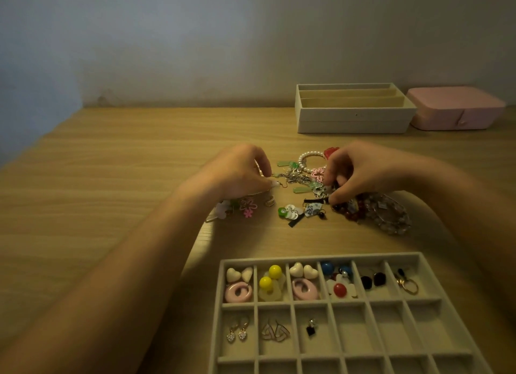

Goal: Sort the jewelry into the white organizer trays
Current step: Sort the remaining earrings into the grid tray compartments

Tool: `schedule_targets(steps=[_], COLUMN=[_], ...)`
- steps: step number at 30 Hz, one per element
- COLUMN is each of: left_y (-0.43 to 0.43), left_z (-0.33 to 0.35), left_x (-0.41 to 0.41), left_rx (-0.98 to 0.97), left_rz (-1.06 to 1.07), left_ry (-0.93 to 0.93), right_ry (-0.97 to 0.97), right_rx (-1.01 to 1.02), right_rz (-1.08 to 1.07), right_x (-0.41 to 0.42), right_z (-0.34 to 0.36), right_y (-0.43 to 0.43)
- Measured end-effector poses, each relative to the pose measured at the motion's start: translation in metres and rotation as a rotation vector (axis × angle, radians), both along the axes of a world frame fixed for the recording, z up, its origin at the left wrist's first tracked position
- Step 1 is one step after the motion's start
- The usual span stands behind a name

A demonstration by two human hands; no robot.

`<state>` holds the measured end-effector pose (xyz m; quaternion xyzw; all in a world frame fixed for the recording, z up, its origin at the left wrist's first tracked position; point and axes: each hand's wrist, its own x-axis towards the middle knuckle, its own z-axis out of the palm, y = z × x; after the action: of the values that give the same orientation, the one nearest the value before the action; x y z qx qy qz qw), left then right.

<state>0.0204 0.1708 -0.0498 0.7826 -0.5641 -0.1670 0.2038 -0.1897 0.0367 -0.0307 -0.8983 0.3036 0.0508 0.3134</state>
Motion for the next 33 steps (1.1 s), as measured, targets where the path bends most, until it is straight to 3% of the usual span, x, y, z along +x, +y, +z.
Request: schedule_targets(steps=[7, 12, 15, 21, 33], left_y=[-0.027, -0.030, -0.024, -0.011, -0.008], left_z=[-0.005, -0.007, -0.002, 0.006, 0.006], left_x=[-0.018, -0.015, -0.007, 0.008, 0.009], left_rx=[-0.079, -0.040, 0.002, 0.114, 0.139], left_rz=[-0.015, 0.003, 0.024, 0.005, -0.016], left_ry=[-0.082, -0.139, -0.116, -0.047, -0.065], right_ry=[0.233, -0.139, -0.120, -0.028, 0.132], right_rx=[-0.085, -0.218, -0.228, -0.041, 0.013], right_rz=[-0.005, -0.041, -0.024, -0.037, 0.017], right_x=[-0.007, 0.021, 0.038, 0.025, -0.007], right_z=[0.012, 0.012, 0.001, -0.002, 0.012], right_y=[-0.006, -0.001, 0.001, -0.008, -0.015])
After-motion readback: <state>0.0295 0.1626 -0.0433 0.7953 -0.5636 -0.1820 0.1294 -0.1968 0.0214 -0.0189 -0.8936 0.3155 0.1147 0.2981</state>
